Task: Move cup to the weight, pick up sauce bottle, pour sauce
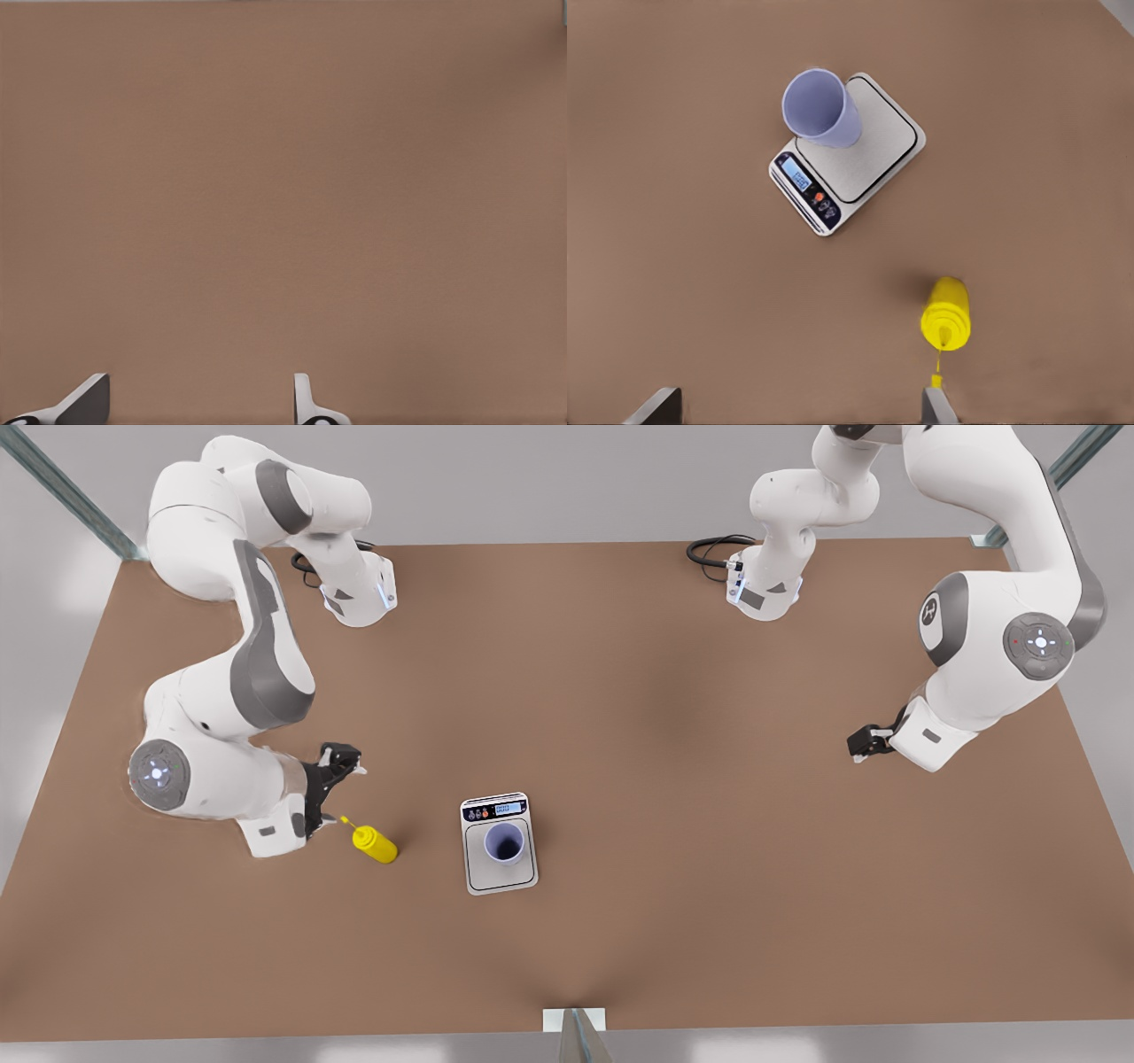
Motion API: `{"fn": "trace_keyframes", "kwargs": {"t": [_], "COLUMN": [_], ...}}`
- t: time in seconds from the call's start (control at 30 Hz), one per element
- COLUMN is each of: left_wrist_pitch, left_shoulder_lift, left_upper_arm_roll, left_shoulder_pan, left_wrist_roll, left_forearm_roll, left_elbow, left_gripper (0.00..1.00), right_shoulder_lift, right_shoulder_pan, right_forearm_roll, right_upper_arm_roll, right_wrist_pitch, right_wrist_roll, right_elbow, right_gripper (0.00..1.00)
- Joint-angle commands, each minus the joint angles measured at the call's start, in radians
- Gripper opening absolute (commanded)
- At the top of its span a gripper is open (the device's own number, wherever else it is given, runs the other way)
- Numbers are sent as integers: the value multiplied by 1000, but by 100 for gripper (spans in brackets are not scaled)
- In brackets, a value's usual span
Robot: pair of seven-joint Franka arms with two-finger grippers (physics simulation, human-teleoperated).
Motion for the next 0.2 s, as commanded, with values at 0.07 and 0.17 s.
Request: {"fn": "trace_keyframes", "kwargs": {"t": [0.07,0.17], "left_wrist_pitch": [0,0], "left_shoulder_lift": [1,1], "left_upper_arm_roll": [0,0], "left_shoulder_pan": [0,0], "left_wrist_roll": [0,0], "left_forearm_roll": [0,0], "left_elbow": [0,0], "left_gripper": [100,100], "right_shoulder_lift": [-203,-300], "right_shoulder_pan": [-33,-129], "right_forearm_roll": [-143,-46], "right_upper_arm_roll": [-3,-3], "right_wrist_pitch": [111,114], "right_wrist_roll": [527,595], "right_elbow": [-253,-338], "right_gripper": [100,100]}}
